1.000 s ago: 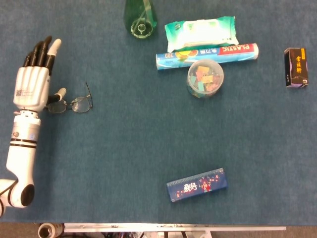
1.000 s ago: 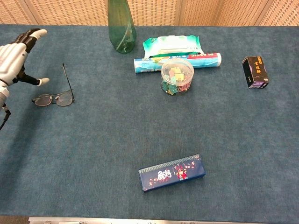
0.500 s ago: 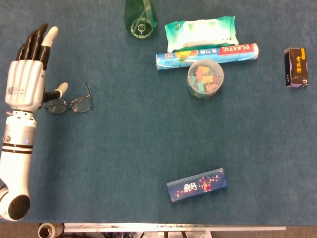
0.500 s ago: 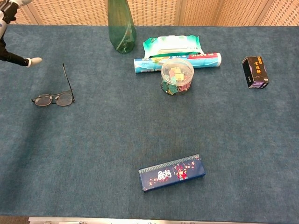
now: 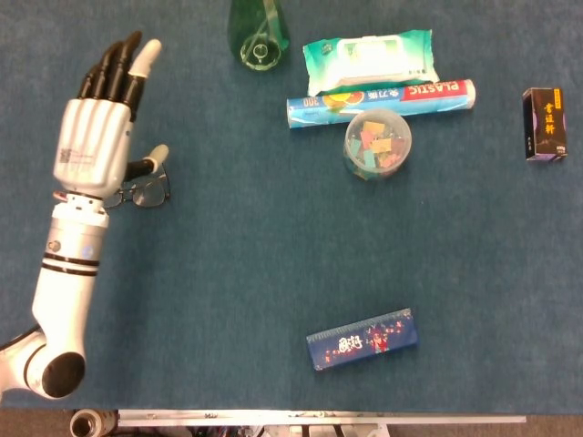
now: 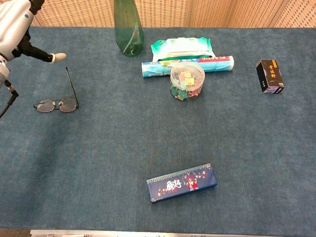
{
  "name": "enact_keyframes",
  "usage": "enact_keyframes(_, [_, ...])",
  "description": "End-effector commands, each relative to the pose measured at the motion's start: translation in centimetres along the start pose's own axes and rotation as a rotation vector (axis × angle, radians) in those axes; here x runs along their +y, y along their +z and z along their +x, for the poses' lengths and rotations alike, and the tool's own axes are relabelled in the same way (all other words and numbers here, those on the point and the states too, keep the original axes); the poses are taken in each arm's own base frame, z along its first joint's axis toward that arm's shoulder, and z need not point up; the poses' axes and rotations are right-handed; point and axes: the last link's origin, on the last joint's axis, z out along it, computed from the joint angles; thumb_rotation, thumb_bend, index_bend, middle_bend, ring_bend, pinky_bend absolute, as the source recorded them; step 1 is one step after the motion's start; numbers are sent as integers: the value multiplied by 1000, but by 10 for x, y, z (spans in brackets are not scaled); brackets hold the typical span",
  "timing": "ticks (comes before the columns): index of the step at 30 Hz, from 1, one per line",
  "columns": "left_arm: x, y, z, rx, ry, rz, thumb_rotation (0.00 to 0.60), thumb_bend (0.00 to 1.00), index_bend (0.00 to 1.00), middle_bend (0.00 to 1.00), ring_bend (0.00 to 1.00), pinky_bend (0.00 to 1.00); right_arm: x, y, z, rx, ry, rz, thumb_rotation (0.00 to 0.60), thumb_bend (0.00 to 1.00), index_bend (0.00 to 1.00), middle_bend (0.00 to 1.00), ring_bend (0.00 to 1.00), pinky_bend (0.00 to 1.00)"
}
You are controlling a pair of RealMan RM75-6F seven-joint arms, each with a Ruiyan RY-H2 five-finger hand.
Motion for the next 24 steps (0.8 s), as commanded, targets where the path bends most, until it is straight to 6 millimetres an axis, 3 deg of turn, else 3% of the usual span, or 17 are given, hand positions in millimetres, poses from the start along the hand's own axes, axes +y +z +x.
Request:
enact_keyframes(1, [3,1,-6,-16,4,-4,600,149,0,0,0,143,0,0,0,-2,2,-1,600,162,249,244,244,434])
enact_keyframes(15, [7,4,-35,-86,45,4,600,149,0,0,0,143,4,-3,0,-3,7,-11,600,162,249,244,244,434])
enact_keyframes(24, [-2,9,-46,-96,82,38,600,149,0,0,0,143,3,-5,1,-3,10,-7,600,163,249,244,244,434])
